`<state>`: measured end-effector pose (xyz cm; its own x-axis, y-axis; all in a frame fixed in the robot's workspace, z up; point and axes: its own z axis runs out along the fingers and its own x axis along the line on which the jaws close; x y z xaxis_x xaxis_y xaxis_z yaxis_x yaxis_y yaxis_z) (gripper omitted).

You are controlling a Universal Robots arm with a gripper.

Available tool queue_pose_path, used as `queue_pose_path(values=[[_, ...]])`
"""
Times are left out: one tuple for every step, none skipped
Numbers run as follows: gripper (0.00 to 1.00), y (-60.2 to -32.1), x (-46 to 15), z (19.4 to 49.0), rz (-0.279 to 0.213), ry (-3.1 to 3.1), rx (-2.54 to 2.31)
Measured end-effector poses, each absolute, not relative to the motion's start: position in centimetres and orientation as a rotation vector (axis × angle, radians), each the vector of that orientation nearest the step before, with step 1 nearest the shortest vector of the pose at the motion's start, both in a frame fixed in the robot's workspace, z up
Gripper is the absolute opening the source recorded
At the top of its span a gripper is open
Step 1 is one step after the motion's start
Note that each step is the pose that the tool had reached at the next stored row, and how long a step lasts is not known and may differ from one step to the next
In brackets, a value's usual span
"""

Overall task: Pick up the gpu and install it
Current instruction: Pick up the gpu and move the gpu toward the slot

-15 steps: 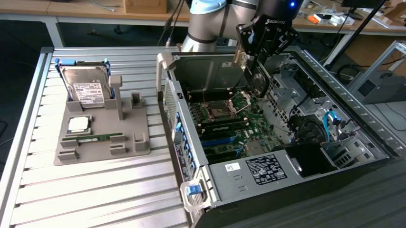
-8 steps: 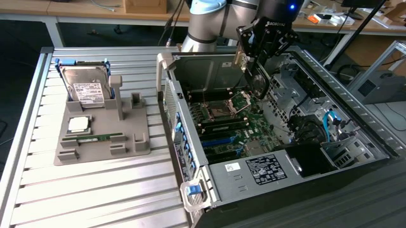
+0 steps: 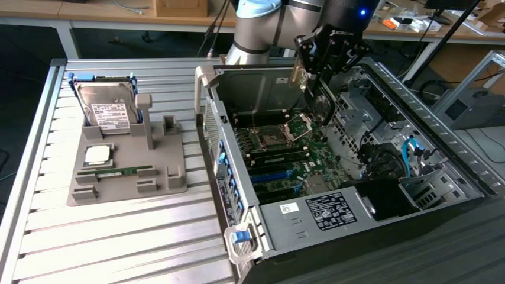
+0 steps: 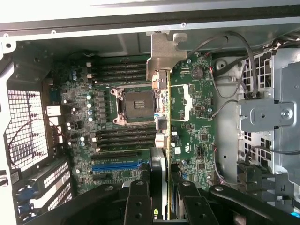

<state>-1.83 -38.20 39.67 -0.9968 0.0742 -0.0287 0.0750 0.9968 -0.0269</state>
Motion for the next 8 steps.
queue_pose_path(values=[[0.27, -38.2, -1.82, 39.6, -0.043, 3.111, 0.116], [0.27, -38.2, -1.8, 39.49, -0.044, 3.111, 0.116], [0.27, -38.2, -1.79, 39.41, -0.043, 3.111, 0.116], [0.27, -38.2, -1.78, 39.35, -0.044, 3.111, 0.116], [0.27, -38.2, -1.76, 39.23, -0.044, 3.111, 0.116], [0.27, -38.2, -1.74, 39.1, -0.044, 3.111, 0.116], [0.27, -38.2, -1.71, 38.95, -0.044, 3.111, 0.116], [0.27, -38.2, -1.7, 38.86, -0.044, 3.111, 0.116]])
